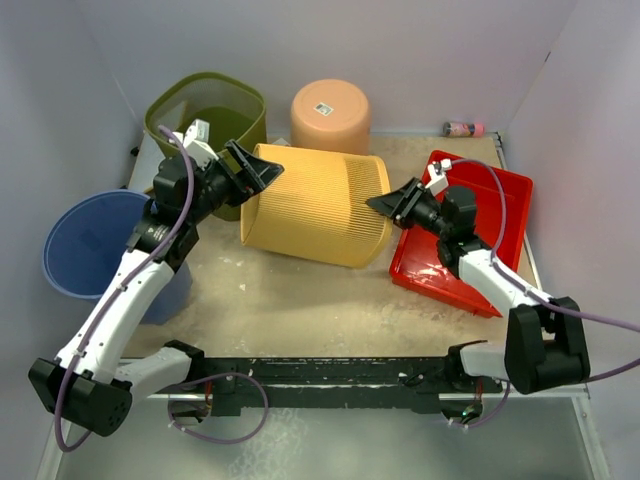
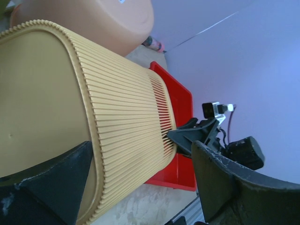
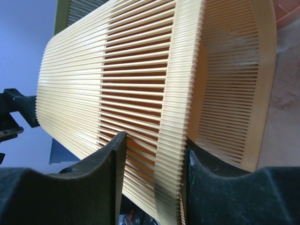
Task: Turn the large container upside down
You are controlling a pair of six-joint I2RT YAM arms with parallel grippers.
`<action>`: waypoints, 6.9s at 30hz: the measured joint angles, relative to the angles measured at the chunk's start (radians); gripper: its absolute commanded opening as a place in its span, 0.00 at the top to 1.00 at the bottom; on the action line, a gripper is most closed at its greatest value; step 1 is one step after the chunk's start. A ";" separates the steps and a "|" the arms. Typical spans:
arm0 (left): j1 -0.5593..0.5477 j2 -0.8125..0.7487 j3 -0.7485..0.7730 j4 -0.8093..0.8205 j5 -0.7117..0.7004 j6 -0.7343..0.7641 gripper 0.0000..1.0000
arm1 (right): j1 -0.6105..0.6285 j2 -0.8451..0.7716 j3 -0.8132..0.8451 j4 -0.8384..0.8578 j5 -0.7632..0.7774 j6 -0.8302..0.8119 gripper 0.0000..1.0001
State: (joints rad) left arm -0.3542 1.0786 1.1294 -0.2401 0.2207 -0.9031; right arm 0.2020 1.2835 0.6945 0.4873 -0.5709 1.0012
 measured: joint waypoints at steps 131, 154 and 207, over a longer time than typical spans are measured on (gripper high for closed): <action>-0.597 0.285 0.181 -0.064 -0.362 0.392 0.19 | -0.006 0.098 0.356 -0.294 0.004 0.157 1.00; -0.597 0.285 0.181 -0.063 -0.362 0.403 0.19 | -0.342 0.051 0.037 0.284 -0.325 0.527 0.95; -0.597 0.736 0.426 -0.100 -0.467 0.380 0.14 | -0.544 -0.151 0.230 -0.886 0.118 -0.425 0.48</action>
State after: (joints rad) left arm -0.9516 1.8145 1.5558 -0.3401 -0.2459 -0.5232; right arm -0.3420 1.1324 0.9245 -0.3988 -0.4530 0.5758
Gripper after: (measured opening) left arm 0.847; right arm 0.515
